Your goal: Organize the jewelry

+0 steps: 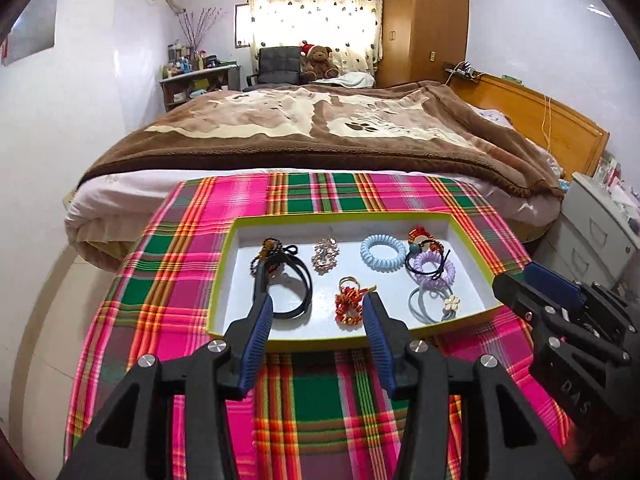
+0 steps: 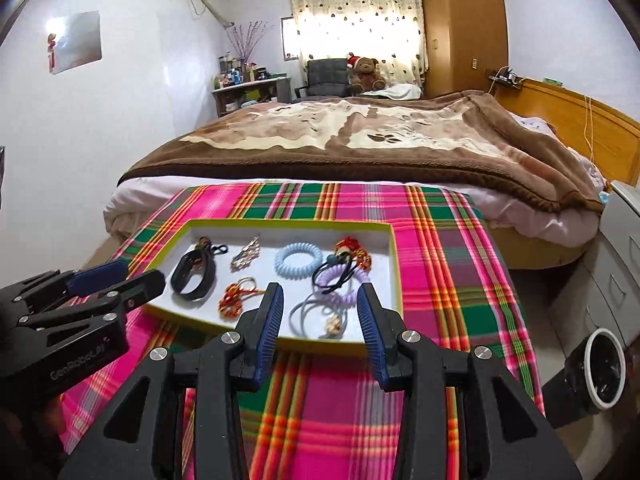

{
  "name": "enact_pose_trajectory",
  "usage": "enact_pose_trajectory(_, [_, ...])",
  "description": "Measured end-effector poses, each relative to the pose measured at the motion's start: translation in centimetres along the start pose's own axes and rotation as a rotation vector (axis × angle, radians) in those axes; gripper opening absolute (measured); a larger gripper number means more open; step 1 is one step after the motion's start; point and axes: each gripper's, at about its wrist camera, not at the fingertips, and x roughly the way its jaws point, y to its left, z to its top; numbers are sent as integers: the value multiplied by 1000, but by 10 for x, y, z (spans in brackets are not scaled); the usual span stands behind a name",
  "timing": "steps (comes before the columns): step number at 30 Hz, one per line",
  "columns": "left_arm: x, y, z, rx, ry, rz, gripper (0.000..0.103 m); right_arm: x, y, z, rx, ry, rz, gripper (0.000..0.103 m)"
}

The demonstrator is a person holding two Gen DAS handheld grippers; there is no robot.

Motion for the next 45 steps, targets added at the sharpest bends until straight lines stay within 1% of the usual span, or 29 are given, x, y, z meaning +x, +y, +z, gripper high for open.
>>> enact_pose_trajectory(3, [-4, -1, -3, 0, -7, 17, 48, -5, 2, -3, -1, -7, -2, 39])
enact_pose_trajectory(7, [-7, 0, -5, -14, -3, -6, 48, -10, 0, -4, 10, -15, -2, 39])
enact_pose_trajectory(11, [-8, 0, -6, -16, -2, -5, 48, -12, 0, -4, 16, -14, -2, 39])
enact_pose_trajectory(18, [-11, -2, -7, -22, -4, -31, 48, -14, 2, -8, 17, -11, -1, 39])
enact_pose_trajectory(22, [-12, -1, -8, -32, 2, -62, 48, -15, 1, -9, 20, -12, -3, 39])
enact_pose_trajectory(26, [-11, -2, -8, -20, 3, -35, 48, -15, 2, -9, 22, -13, -2, 39])
enact_pose_trajectory(28, [-10, -2, -9, -24, 8, -38, 48, -15, 1, -10, 22, -11, -1, 39])
enact_pose_trajectory(31, [-11, 0, -9, -35, 6, -53, 48, -15, 1, -11, 25, -7, 1, 39])
enact_pose_trajectory(34, [-10, 2, -10, -57, 17, -102, 48, -15, 1, -12, 24, -3, -2, 39])
enact_pose_trajectory(36, [-10, 1, -10, -54, 13, -100, 48, -15, 1, -12, 25, 3, -2, 39])
enact_pose_trajectory(38, [-10, 0, -11, -45, 16, -82, 48, -14, 1, -12, 27, 4, 0, 39])
enact_pose_trajectory(45, [-7, 3, -13, -63, 27, -57, 48, -15, 0, -13, 33, 2, -3, 39])
